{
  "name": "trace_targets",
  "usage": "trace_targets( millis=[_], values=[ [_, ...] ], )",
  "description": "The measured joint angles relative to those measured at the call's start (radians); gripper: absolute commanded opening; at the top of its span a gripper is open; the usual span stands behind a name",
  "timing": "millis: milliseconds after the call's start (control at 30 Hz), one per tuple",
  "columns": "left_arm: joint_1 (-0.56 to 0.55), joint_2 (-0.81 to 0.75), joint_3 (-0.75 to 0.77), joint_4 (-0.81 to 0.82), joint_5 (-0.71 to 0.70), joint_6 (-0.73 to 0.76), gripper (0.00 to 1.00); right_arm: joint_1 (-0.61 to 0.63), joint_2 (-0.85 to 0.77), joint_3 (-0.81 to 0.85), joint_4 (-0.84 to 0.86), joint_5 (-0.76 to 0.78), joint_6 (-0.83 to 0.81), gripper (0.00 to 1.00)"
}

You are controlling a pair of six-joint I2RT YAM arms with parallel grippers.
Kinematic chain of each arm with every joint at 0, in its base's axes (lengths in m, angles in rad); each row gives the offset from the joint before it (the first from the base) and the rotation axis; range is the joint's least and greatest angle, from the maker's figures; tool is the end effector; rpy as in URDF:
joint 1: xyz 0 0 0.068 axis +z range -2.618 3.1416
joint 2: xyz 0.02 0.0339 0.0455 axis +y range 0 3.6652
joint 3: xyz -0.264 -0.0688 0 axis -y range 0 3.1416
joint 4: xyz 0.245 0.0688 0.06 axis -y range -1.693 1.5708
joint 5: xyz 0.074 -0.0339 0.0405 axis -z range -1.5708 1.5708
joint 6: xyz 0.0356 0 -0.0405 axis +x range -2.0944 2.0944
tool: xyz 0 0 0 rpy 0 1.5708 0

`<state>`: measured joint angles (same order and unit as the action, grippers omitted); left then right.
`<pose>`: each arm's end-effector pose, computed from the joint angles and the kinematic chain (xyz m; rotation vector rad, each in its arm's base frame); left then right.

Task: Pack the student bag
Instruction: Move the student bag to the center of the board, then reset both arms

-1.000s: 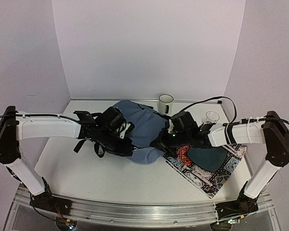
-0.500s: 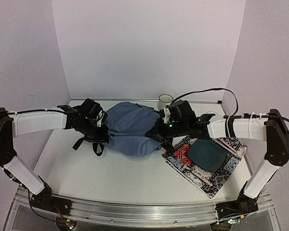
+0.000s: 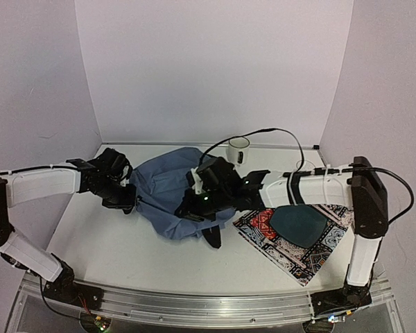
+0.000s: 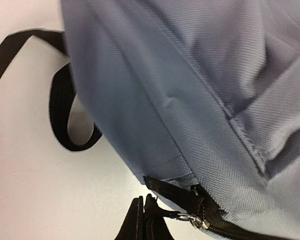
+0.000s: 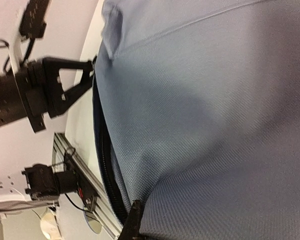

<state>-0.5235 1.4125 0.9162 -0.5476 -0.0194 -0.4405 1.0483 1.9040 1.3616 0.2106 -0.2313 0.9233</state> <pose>0.2407 -0.1381 0.2156 0.1030 2.6471 -0.3084 0.2174 0.3939 0.2525 -0.3212 2.1974 1.4579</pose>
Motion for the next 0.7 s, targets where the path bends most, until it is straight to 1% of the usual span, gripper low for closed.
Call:
trace_targets(
  millis=[67, 133, 167, 200, 300, 367, 467, 533, 567, 633, 667, 700],
  values=[
    [0.012, -0.062, -0.051, 0.001, -0.03, -0.008, 0.01, 0.044, 0.05, 0.066, -0.03, 0.005, -0.021, 0.17],
    [0.02, -0.116, -0.091, 0.001, -0.066, -0.021, 0.05, 0.078, 0.087, 0.134, -0.08, -0.004, -0.051, 0.27],
    [0.025, -0.141, -0.109, 0.002, -0.086, -0.028, 0.07, 0.092, 0.096, 0.158, -0.1, -0.01, -0.061, 0.34],
    [0.031, -0.163, -0.125, 0.004, -0.111, -0.035, 0.09, 0.104, 0.099, 0.178, -0.125, -0.018, -0.077, 0.41],
    [0.048, -0.219, -0.155, 0.008, -0.185, -0.06, 0.19, 0.133, 0.097, 0.217, -0.185, -0.04, -0.115, 0.56],
    [0.056, -0.254, -0.16, 0.009, -0.23, -0.074, 0.32, 0.141, 0.095, 0.226, -0.214, -0.042, -0.14, 0.63],
    [0.062, -0.313, -0.161, 0.017, -0.283, -0.088, 0.6, 0.132, 0.085, 0.229, -0.265, -0.035, -0.17, 0.76],
    [0.062, -0.353, -0.159, 0.024, -0.31, -0.089, 0.73, 0.12, 0.072, 0.239, -0.306, -0.02, -0.202, 0.85],
    [0.062, -0.369, -0.158, 0.026, -0.321, -0.09, 0.81, 0.113, 0.067, 0.242, -0.315, -0.013, -0.21, 0.88],
    [0.064, -0.384, -0.145, 0.022, -0.34, -0.085, 0.92, 0.088, 0.045, 0.245, -0.334, 0.013, -0.237, 0.96],
    [0.065, -0.386, -0.133, 0.022, -0.349, -0.089, 0.97, 0.071, 0.03, 0.245, -0.342, 0.029, -0.254, 0.98],
    [0.068, -0.386, -0.119, 0.022, -0.356, -0.085, 0.99, 0.049, 0.015, 0.245, -0.351, 0.047, -0.271, 0.98]
  ],
)
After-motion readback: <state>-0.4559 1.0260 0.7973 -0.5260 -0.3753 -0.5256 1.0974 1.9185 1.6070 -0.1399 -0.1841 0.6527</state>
